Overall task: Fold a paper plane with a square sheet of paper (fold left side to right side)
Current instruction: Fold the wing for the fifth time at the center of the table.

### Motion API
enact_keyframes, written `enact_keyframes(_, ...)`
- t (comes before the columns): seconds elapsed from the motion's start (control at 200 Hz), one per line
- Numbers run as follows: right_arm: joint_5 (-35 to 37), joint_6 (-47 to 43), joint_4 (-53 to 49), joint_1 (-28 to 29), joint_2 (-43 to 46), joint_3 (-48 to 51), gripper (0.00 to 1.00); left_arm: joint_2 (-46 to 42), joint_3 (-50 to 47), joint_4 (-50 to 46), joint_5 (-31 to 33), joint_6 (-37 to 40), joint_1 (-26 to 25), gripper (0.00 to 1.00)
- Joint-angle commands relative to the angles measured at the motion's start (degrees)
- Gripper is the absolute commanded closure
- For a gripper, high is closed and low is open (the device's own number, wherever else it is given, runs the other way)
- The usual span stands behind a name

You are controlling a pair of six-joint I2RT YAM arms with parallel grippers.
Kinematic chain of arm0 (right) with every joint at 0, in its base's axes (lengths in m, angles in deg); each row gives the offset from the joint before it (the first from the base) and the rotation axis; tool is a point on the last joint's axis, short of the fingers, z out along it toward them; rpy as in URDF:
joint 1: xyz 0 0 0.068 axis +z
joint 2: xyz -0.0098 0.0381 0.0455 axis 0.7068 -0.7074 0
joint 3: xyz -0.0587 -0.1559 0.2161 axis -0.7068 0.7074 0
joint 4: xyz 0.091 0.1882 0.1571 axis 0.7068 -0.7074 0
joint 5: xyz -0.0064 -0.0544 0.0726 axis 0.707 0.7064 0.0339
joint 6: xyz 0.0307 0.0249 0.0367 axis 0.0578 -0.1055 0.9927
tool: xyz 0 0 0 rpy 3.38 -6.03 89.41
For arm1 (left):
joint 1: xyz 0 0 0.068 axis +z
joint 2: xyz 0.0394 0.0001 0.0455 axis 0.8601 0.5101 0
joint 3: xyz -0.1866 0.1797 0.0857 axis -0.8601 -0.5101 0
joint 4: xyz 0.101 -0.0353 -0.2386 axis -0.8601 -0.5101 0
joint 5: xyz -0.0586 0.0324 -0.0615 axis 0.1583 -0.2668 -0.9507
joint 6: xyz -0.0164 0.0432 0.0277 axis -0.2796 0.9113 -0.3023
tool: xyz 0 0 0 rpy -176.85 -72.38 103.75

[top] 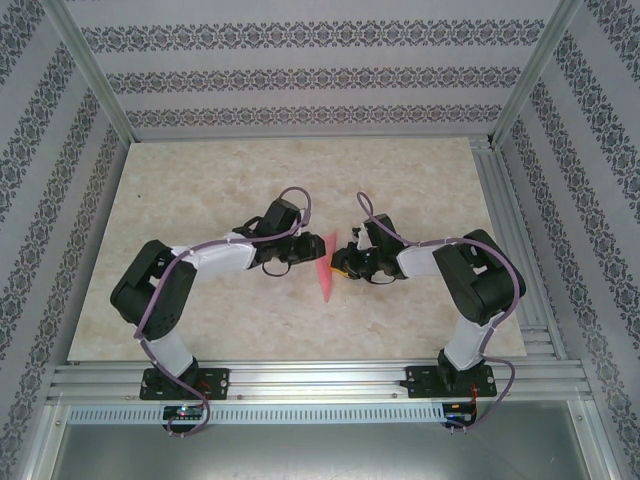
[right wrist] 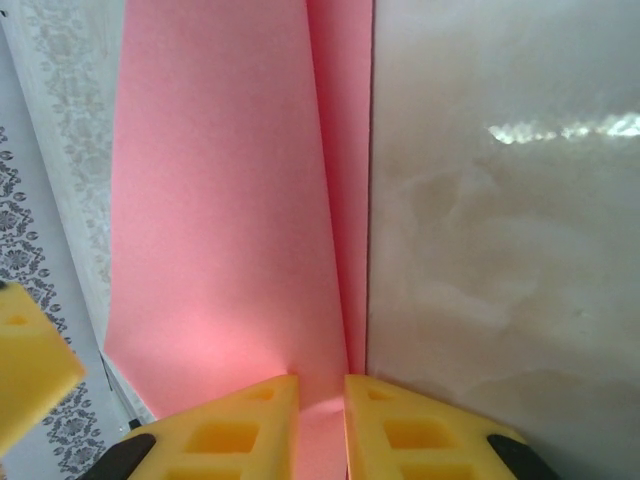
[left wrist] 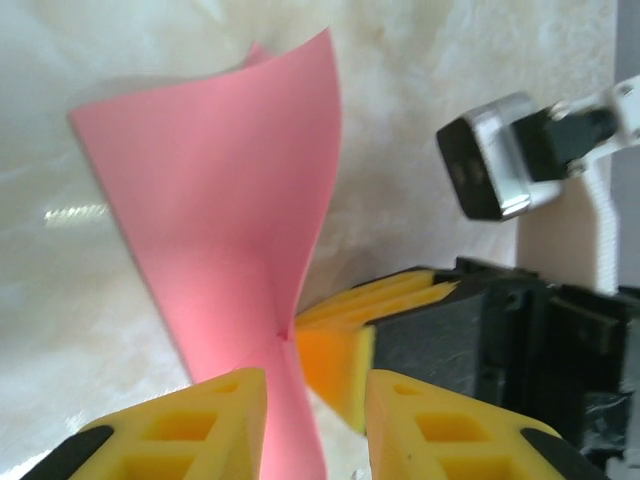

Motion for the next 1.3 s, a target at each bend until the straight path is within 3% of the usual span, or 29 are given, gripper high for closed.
enact_keyframes(0.0,0.9,-1.3,-0.2,0.8,-0.8,-1.3,0.8,2.9,2.8,0.8,-1.9,0.8,0.5,0.66)
enact_keyframes(0.395,0.9,-1.6,-1.1,0.9,-1.0,-2.0,0.8,7.0,6.0,-1.8,-0.9,2.7,0.5,0.68)
enact_keyframes(0.699,1.1,-2.0,-1.7,1.0,-0.9,-2.1,0.8,9.0,6.2,-2.7,0.7,4.0,0.6,0.88)
enact_keyframes(1.294,2.2,-4.6,-6.0,0.7,3.7,-1.5,0.78,12.9,5.1,-1.1,0.6,5.0,1.2,0.9)
